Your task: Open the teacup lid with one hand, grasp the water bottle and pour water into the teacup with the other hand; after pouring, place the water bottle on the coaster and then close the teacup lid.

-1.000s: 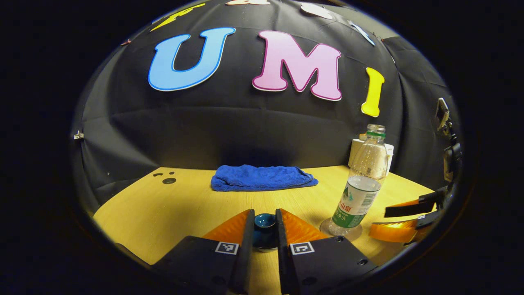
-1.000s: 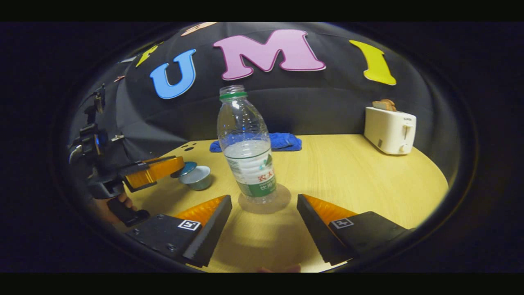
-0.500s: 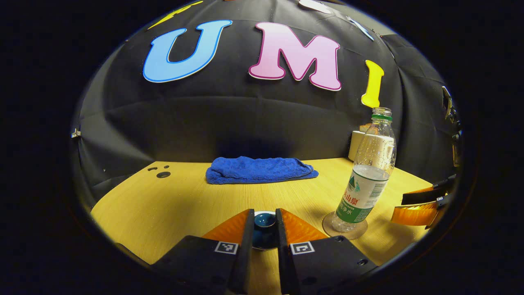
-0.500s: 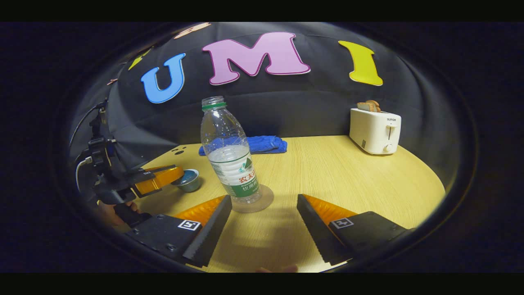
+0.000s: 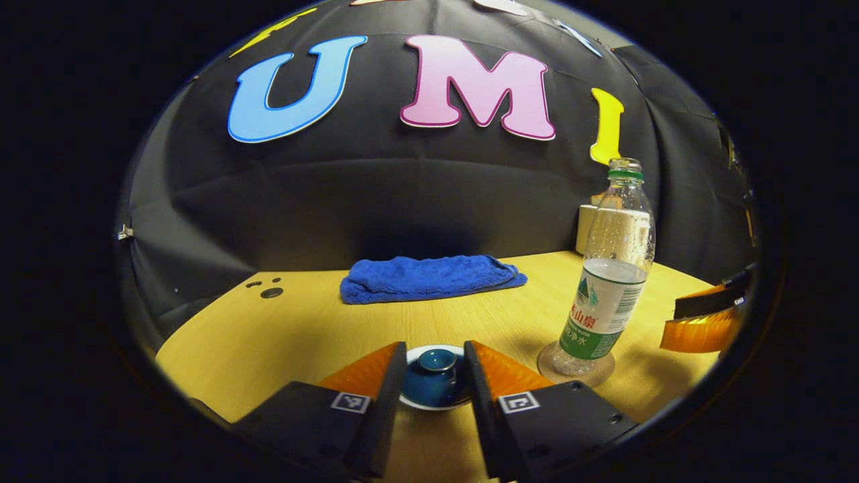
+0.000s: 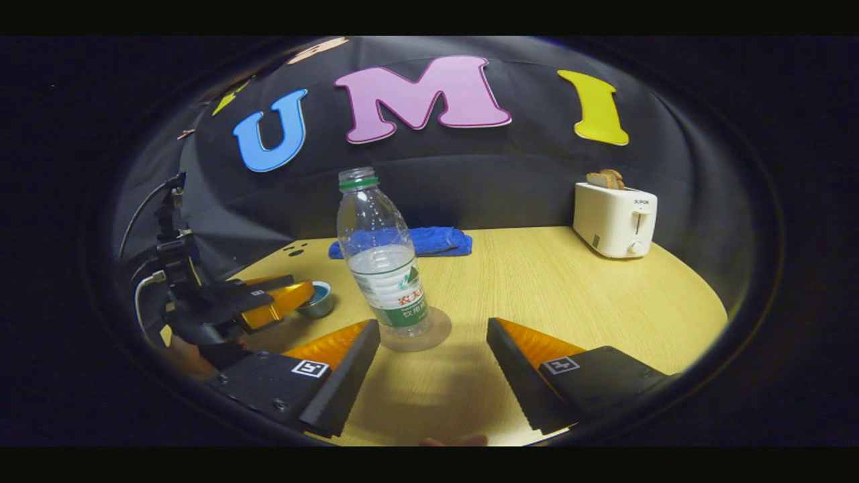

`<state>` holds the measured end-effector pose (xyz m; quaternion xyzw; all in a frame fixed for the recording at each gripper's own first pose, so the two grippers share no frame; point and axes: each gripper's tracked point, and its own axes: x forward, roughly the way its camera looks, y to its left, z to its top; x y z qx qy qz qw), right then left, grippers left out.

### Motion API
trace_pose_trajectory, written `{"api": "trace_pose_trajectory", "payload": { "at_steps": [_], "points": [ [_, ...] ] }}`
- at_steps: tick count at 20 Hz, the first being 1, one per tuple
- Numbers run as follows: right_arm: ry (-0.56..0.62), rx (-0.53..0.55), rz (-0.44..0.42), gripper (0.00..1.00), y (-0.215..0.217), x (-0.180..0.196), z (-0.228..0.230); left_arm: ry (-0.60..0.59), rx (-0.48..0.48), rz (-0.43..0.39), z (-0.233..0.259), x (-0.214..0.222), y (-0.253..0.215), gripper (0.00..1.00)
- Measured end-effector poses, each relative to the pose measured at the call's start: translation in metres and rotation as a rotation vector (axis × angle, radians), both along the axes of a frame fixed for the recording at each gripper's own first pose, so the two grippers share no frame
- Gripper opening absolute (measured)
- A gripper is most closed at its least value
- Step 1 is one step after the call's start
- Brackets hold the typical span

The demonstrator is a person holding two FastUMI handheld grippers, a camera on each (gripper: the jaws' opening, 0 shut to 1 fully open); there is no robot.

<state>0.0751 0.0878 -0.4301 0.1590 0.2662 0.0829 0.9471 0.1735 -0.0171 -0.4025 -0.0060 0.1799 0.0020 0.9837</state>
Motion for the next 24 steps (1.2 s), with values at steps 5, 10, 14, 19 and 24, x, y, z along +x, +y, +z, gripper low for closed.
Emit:
{"api": "trace_pose_trajectory", "payload": {
  "at_steps": [5, 10, 14, 19, 24],
  "points": [
    [-0.05, -0.007, -0.02, 0.99, -0.006, 0.004, 0.051, -0.042, -0.049, -0.003, 0.053, -0.02, -0.004, 0.94],
    [-0.155, -0.069, -0.033, 0.99, -0.014, 0.008, 0.135, -0.01, -0.058, 0.008, 0.118, -0.047, -0.003, 0.94],
    [-0.245, -0.107, -0.031, 0.99, -0.022, 0.007, 0.204, -0.016, -0.088, 0.007, 0.181, -0.063, -0.001, 0.94],
    [-0.324, -0.102, -0.075, 0.99, -0.031, 0.004, 0.273, -0.067, -0.073, 0.0, 0.253, -0.078, 0.006, 0.94],
    [-0.337, -0.082, -0.109, 0.99, -0.035, -0.008, 0.306, -0.107, -0.068, -0.012, 0.291, -0.098, 0.008, 0.94]
  ]
}}
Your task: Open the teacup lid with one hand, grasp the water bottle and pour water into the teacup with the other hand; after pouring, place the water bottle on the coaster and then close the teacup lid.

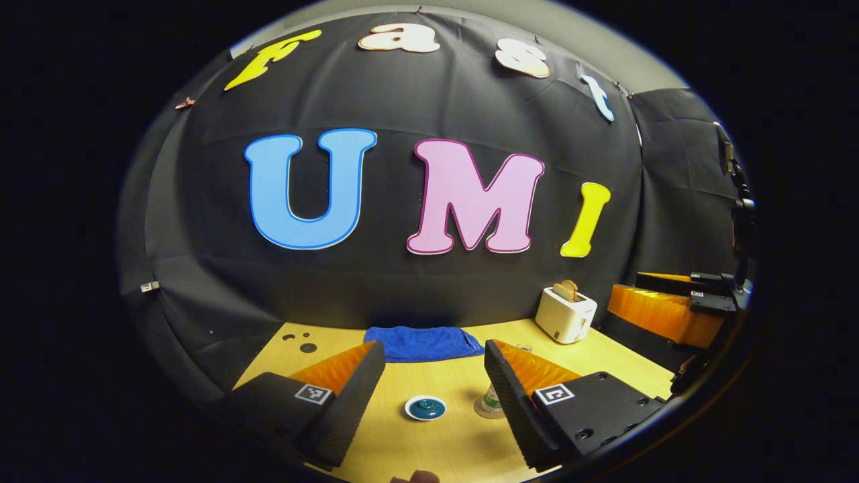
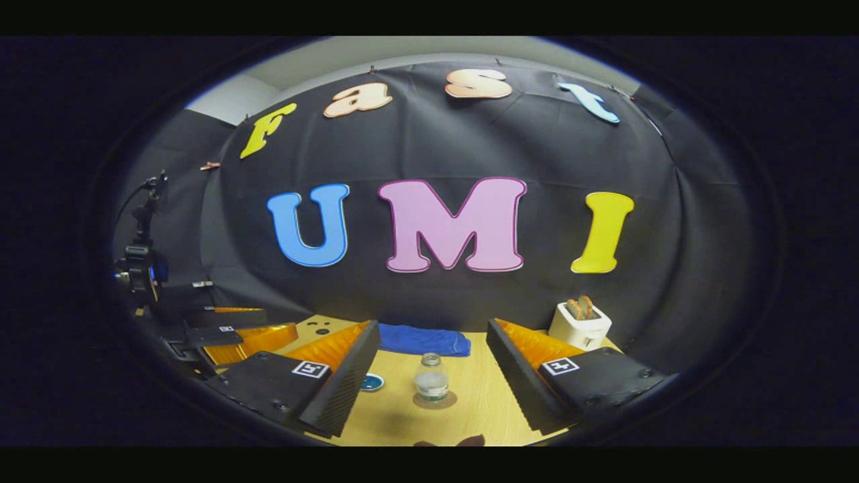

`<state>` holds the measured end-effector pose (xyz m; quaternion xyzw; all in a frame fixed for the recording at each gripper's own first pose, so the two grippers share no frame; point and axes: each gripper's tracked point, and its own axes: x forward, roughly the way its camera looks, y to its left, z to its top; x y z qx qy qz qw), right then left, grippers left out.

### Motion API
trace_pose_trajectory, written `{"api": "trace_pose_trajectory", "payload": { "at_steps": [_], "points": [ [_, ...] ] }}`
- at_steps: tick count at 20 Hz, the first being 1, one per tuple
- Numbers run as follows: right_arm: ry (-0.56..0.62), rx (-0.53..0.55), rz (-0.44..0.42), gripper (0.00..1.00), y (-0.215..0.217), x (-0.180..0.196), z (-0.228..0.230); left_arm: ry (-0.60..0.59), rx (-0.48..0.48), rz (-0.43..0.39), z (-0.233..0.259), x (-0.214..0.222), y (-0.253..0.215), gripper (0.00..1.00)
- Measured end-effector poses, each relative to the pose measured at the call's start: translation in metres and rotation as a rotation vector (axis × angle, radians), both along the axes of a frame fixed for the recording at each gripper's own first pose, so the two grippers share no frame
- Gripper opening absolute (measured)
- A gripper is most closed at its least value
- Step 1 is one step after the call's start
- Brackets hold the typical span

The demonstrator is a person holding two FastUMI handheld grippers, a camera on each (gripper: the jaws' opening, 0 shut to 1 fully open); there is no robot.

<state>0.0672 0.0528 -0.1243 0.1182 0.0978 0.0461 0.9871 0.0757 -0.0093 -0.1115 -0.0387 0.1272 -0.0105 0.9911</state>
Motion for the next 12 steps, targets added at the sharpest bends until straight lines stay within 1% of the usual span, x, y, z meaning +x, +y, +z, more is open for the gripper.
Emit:
{"api": "trace_pose_trajectory", "payload": {
  "at_steps": [4, 8, 12],
  "points": [
    [-0.01, -0.04, -0.023, 0.99, -0.012, -0.011, 0.013, -0.024, 0.008, -0.032, 0.009, -0.01, -0.002, 0.94],
    [-0.04, -0.052, 0.012, 0.98, -0.013, -0.017, 0.022, -0.034, 0.024, -0.017, 0.019, -0.015, -0.003, 0.94],
    [-0.048, -0.035, 0.022, 0.96, -0.026, -0.015, 0.024, -0.042, 0.056, -0.005, 0.028, -0.018, -0.012, 0.94]
  ]
}}
